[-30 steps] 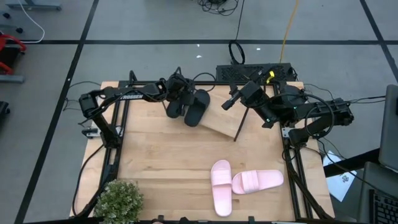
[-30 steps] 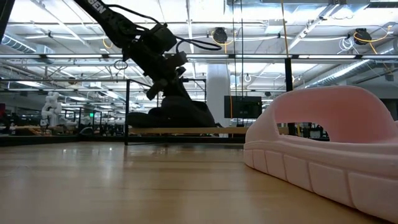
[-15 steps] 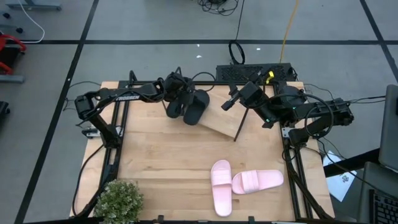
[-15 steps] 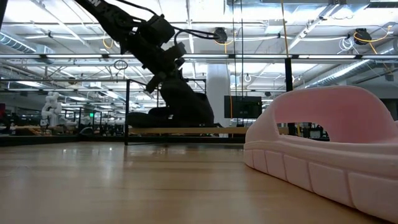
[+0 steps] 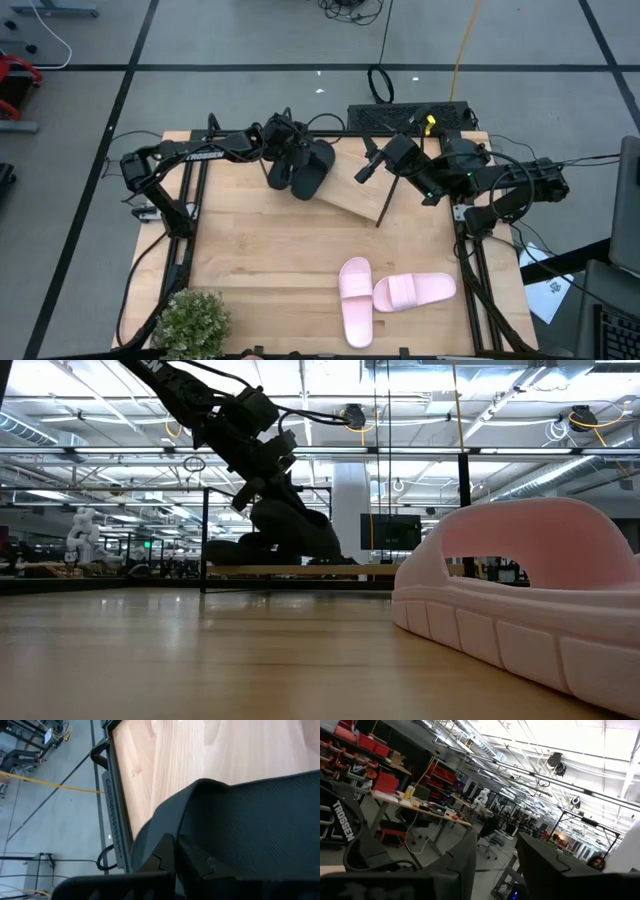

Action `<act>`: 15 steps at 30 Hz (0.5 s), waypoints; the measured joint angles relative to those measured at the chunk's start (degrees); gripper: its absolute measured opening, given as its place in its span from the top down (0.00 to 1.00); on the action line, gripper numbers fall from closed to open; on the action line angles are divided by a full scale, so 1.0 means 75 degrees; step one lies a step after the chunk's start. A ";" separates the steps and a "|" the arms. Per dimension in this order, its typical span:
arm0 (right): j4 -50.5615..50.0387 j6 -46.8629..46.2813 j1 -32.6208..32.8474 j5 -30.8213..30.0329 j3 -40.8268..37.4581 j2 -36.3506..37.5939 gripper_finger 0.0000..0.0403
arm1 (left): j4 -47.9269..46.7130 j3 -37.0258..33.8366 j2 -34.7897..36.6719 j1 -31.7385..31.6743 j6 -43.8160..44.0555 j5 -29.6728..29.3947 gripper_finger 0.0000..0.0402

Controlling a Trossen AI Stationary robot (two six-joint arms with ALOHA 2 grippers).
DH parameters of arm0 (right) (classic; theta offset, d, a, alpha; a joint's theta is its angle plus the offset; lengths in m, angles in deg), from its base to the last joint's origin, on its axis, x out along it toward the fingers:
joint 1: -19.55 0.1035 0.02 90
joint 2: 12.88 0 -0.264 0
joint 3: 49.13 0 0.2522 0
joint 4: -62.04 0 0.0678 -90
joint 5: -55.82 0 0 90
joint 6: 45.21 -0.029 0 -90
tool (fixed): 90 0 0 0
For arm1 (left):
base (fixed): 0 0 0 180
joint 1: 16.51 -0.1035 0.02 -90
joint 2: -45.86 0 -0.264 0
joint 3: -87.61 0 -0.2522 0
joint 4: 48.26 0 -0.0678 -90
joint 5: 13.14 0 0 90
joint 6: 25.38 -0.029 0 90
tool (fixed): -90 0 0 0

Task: Pick and place slides into the shelf
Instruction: Put the black slides on the shelf

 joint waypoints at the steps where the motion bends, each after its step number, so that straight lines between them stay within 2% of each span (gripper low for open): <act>1: 0.0000 0.0000 0.0000 0.0000 0.0000 0.0000 0.68 | -0.0002 0.0000 -0.0003 -0.0018 0.0007 0.0021 1.00; 15: -0.0242 -0.0178 0.0000 0.0003 0.0000 0.0000 0.68 | 0.0030 -0.0006 -0.0230 -0.0121 0.0135 0.0107 1.00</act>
